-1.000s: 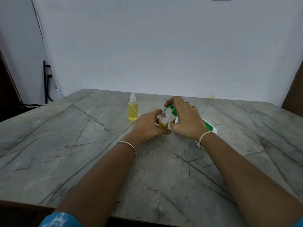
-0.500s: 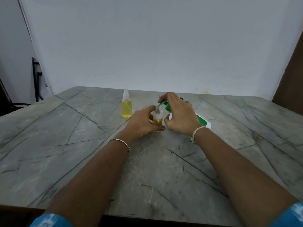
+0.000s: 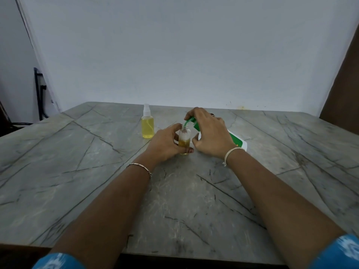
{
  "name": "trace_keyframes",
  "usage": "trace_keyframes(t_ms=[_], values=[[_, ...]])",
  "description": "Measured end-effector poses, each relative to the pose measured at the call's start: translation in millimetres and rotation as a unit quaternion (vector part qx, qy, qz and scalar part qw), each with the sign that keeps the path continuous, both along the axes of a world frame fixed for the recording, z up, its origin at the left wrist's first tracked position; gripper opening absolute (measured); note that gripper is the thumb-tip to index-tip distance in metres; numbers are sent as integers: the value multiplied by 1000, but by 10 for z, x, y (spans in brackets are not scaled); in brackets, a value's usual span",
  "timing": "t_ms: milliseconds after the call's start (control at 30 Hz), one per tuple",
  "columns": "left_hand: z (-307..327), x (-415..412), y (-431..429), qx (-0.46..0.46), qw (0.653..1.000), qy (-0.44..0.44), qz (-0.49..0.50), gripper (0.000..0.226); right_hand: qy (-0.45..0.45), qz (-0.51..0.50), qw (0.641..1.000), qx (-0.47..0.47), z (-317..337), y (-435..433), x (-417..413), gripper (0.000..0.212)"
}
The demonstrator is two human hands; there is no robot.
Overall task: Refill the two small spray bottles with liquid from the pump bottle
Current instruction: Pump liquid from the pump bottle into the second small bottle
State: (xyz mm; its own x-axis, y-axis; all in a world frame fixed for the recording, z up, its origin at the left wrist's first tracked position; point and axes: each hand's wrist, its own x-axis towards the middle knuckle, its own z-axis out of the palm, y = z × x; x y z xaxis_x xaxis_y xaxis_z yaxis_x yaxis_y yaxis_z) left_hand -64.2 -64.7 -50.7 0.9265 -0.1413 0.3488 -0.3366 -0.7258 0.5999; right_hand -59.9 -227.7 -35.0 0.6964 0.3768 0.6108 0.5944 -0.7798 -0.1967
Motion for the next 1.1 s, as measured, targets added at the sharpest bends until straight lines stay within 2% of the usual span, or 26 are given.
trace_keyframes(t_ms=[333, 533, 667, 900, 1100], values=[[15, -44, -10, -7, 1000, 6, 6, 87, -14, 7, 1000, -1, -37, -33, -28, 68], [17, -49, -15, 2, 1000, 4, 6, 90, -31, 1, 999, -8, -30, -24, -8, 59], [19, -56, -14, -1, 1000, -1, 3, 86, -40, -1, 999, -7, -29, 5, 4, 57], [24, -53, -9, -3, 1000, 0, 3, 83, -36, -4, 999, -21, -49, -30, -16, 66], [9, -18, 1, -6, 1000, 9, -8, 73, -20, 3, 1000, 0, -8, -29, -12, 58]])
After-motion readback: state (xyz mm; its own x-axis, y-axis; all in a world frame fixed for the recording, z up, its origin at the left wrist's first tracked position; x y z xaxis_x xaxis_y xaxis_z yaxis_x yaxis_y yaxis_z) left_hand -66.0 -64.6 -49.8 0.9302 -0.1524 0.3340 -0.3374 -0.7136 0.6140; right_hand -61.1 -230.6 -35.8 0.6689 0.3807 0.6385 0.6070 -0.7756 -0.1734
